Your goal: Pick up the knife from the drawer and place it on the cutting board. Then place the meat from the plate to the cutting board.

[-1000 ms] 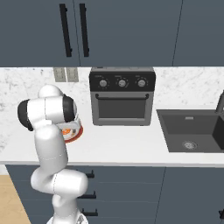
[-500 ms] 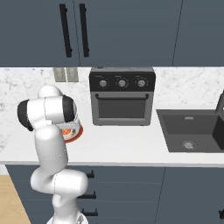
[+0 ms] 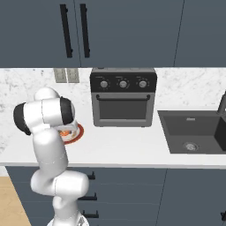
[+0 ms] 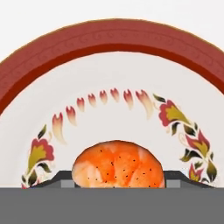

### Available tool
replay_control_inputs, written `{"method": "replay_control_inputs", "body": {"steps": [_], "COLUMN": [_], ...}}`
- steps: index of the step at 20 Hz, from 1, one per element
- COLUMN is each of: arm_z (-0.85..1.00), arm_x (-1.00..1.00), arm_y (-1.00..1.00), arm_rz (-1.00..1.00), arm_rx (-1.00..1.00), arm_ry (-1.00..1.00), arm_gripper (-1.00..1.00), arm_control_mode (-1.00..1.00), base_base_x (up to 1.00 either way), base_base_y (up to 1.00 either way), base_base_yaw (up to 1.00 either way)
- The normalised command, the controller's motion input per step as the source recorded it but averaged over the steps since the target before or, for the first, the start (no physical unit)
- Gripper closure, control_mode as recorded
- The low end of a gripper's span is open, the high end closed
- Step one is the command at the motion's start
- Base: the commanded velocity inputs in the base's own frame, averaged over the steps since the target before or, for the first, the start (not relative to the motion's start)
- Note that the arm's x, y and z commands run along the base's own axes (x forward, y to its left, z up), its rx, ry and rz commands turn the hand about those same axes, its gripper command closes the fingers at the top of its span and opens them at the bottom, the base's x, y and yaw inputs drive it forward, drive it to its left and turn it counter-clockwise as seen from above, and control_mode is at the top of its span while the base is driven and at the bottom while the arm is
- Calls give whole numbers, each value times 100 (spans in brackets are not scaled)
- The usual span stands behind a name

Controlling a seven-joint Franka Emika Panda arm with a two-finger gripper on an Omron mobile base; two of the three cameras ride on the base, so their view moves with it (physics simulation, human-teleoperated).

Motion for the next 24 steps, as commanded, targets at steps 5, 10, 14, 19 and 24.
{"method": "replay_control_inputs", "body": {"steps": [5, 10, 14, 19, 24], "arm_z": [46, 96, 86, 56, 8], "arm_x": [-72, -94, -73, -48, -5], "arm_y": [1, -23, -28, -26, 4], "arm_rz": [0, 0, 0, 0, 0], "arm_rx": [0, 0, 0, 0, -3], "arm_ry": [-1, 0, 0, 0, 0], "arm_gripper": [100, 100, 100, 100, 100], "arm_control_mode": [-100, -100, -100, -100, -100], "base_base_x": [0, 0, 0, 0, 0], "base_base_y": [0, 0, 0, 0, 0], "base_base_yaw": [0, 0, 0, 0, 0]}}
